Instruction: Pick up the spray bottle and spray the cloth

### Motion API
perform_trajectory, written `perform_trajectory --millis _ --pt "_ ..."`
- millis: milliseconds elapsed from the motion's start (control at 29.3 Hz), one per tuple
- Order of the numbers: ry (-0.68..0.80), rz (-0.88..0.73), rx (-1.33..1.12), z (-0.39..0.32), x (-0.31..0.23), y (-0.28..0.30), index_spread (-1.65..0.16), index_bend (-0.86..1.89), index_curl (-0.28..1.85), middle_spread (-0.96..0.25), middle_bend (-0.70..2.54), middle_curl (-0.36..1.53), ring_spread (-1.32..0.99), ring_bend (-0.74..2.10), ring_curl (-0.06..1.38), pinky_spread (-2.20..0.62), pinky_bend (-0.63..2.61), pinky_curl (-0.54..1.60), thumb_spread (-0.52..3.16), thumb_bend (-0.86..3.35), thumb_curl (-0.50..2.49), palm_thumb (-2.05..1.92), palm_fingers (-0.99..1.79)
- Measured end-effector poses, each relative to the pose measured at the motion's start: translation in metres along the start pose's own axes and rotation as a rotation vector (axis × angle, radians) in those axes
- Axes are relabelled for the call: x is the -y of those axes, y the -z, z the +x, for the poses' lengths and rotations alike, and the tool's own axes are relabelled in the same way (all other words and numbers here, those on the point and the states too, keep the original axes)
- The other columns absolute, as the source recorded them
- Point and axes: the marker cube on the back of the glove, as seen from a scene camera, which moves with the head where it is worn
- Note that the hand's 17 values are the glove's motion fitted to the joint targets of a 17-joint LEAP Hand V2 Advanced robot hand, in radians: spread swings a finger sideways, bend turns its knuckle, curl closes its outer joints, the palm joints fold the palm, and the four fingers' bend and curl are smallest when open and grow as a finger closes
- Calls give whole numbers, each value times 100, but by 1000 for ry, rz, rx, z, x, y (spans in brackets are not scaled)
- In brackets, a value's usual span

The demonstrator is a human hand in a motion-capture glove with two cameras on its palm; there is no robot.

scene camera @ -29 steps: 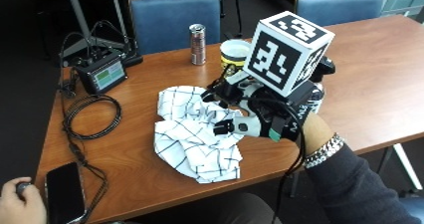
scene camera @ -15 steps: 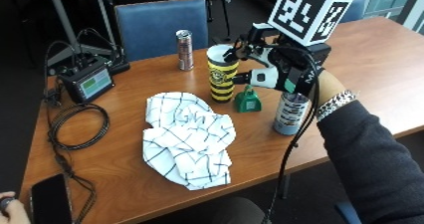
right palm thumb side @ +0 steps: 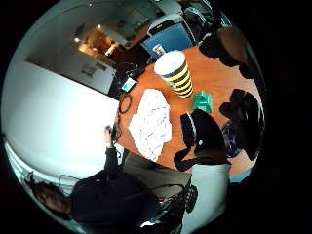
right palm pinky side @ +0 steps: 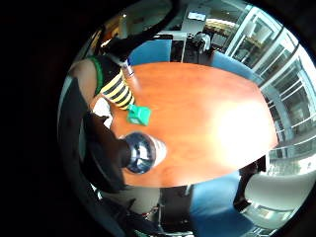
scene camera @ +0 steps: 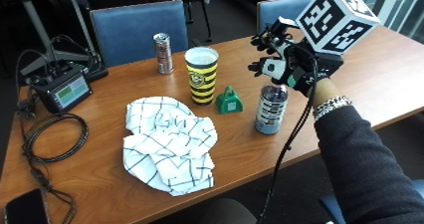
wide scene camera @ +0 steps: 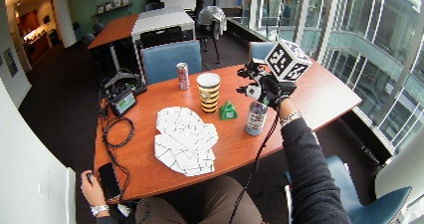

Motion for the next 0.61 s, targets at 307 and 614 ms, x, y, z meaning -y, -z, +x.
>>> perform_trajectory --millis 307,614 --pt "-167 208 157 26 -26 -34 -37 3 26 -20 33 40 -18 51 40 12 17 28 102 2 38 87 89" --pt "-337 317 568 36 -38 -77 -37 1 18 -24 49 45 -23 59 42 7 19 29 89 0 43 96 95"
